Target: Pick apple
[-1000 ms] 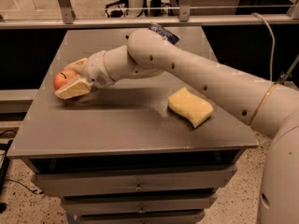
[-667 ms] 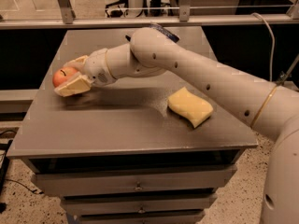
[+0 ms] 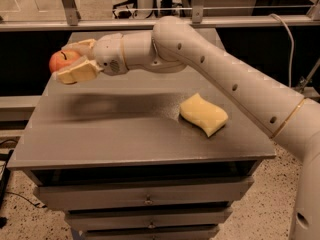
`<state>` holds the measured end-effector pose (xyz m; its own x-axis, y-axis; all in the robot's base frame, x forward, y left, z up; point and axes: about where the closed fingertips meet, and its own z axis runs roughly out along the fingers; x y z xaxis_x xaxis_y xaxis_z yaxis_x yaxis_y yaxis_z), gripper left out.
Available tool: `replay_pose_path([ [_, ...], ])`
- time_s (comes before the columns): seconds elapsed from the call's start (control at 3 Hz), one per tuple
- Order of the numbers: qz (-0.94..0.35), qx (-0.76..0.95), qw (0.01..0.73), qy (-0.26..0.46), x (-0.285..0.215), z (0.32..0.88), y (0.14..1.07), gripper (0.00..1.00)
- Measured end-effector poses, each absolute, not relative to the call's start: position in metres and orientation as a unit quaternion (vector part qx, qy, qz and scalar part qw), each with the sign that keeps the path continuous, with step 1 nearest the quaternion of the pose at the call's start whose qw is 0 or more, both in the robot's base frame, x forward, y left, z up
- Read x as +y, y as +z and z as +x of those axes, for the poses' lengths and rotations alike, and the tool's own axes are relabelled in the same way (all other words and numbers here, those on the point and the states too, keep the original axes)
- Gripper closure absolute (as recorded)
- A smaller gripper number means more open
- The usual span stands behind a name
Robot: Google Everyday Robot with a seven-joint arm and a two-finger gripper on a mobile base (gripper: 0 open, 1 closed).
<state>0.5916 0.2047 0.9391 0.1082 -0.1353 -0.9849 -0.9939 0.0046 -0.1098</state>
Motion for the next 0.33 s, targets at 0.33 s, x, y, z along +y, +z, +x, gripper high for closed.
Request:
replay_pose_path([
  [0.33, -0.556, 0.508, 0.495, 0.434, 0.2047, 0.5916, 0.9391, 1.0],
])
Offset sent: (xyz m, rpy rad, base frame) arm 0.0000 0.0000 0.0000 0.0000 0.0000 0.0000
